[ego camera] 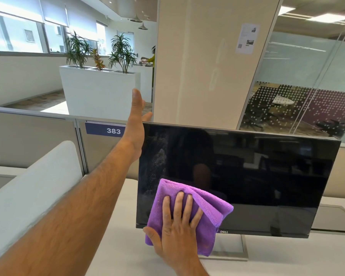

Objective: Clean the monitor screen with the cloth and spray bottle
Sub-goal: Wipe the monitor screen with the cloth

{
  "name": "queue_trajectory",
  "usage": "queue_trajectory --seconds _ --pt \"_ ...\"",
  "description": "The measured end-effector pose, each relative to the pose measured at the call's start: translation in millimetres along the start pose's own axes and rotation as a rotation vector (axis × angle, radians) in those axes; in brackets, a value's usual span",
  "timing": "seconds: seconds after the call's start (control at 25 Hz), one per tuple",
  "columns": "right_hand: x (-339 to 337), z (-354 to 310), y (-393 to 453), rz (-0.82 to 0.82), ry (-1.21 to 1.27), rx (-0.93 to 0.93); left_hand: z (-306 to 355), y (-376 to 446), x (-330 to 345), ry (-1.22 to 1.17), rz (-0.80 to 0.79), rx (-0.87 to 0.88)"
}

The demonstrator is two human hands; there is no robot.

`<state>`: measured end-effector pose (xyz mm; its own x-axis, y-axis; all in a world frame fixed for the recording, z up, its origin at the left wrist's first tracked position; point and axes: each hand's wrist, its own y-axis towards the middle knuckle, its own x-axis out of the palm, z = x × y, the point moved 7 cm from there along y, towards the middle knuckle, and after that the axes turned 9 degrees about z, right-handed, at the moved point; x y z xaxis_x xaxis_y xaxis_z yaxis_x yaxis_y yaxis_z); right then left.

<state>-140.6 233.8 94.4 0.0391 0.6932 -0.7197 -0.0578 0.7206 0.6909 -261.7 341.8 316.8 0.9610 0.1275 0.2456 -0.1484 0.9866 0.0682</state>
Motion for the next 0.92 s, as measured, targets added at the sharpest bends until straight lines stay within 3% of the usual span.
queue_trajectory --seconds 0.28,0.56,0.92 --pt "-10.7 -3.9 12.6 0.060 0.041 0.004 2.5 -0.3 0.8 -0.003 -0.026 0.011" --pt "-63.5 -0.4 92.9 0.173 0.084 0.054 1.3 1.1 -1.0 0.022 -0.022 0.036" --pt "-98.9 0.0 160.1 0.270 0.090 0.002 -11.7 -2.1 -2.5 -0.051 -0.161 -0.052"
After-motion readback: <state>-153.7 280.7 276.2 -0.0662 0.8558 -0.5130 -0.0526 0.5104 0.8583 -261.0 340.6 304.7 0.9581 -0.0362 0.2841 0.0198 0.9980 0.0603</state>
